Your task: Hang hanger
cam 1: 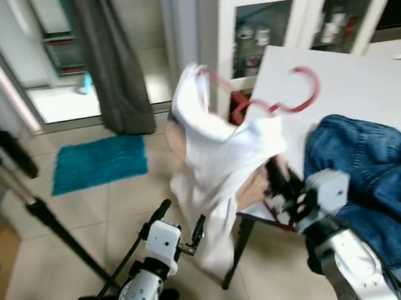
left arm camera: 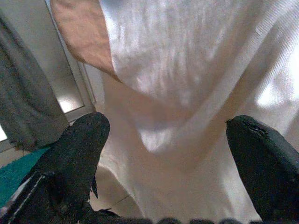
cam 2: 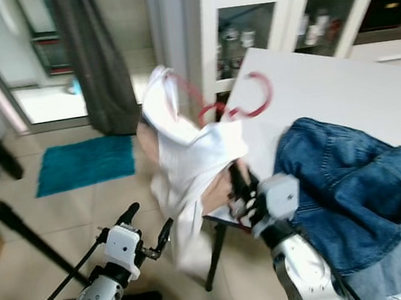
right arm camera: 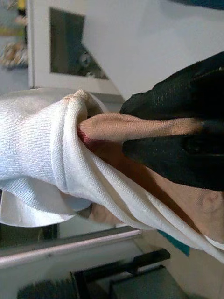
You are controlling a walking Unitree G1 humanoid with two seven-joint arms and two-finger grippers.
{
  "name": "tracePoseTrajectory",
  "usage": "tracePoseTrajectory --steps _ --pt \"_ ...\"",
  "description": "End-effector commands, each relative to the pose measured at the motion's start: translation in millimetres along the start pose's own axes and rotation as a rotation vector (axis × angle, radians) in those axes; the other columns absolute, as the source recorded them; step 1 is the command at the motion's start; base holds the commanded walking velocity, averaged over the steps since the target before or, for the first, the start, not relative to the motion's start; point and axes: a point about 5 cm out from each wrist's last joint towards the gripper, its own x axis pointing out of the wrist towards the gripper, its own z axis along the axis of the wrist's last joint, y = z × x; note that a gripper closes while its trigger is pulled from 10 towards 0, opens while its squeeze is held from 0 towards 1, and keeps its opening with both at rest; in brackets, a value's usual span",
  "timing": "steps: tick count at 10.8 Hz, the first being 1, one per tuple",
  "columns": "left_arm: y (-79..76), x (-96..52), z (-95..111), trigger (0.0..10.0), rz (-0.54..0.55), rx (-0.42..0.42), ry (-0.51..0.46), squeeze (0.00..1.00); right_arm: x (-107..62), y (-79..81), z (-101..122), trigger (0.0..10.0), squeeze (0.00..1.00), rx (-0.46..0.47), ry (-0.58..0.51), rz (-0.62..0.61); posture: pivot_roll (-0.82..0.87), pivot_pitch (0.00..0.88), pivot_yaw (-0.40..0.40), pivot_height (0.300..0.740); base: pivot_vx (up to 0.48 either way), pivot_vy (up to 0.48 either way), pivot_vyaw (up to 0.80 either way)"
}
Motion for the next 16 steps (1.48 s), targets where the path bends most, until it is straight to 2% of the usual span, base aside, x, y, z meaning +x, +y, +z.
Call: tracePoseTrajectory --steps 1,3,4,5,7,9,10,14,16 --pt "-2.1 1.5 4 10.0 -0.015 0.004 -0.021 0.0 -1.8 -27.4 30 10.0 0.0 -0.02 -0.142 -0.153 0.06 0.061 0.009 0.74 0.0 0.0 0.0" --pt "-1.6 1.7 6 10.0 -0.016 0.021 -0.029 0.0 -17.0 -23.0 21 10.0 0.0 -0.004 -0.1 -0.149 0.06 0.061 0.009 0.74 0.0 0.0 0.0" --pt "-1.3 3.2 9 10.0 -0.023 0.053 -0.046 0.0 -19.9 -18.3 26 10.0 0.0 -0.034 -0.122 -0.129 0.05 0.061 0.013 0.74 0.0 0.0 0.0" --pt "-1.5 4.2 10 10.0 -0.024 0.056 -0.051 0.0 -15.5 -20.0 35 10.0 0.0 -0.047 -0.161 -0.138 0.04 0.061 0.015 0.74 0.0 -0.296 0.0" --pt "-3.5 5.5 11 10.0 -0.034 0.054 -0.055 0.0 -6.0 -26.9 52 10.0 0.0 -0.037 -0.228 -0.18 0.04 0.062 0.018 0.74 0.0 -0.48 0.0" --pt "-4.7 5.2 10 10.0 -0.039 0.057 -0.056 0.0 -6.3 -46.8 53 10.0 0.0 0.029 -0.219 -0.302 0.04 0.063 0.018 0.74 0.0 -0.48 -0.37" --pt "-5.0 4.5 9 10.0 -0.039 0.054 -0.054 0.0 -8.1 -46.7 51 10.0 0.0 0.027 -0.21 -0.3 0.04 0.063 0.018 0.74 0.0 -0.319 -0.73" --pt "-9.1 6.9 10 10.0 -0.05 0.039 -0.056 0.0 0.2 -34.1 69 10.0 0.0 -0.007 -0.267 -0.219 0.03 0.061 0.02 0.74 0.0 0.0 -0.73" --pt "-9.0 8.3 10 10.0 -0.053 0.043 -0.057 0.0 9.5 -23.6 85 10.0 0.0 -0.007 -0.322 -0.12 0.03 0.059 0.02 0.74 0.0 0.0 -0.37"
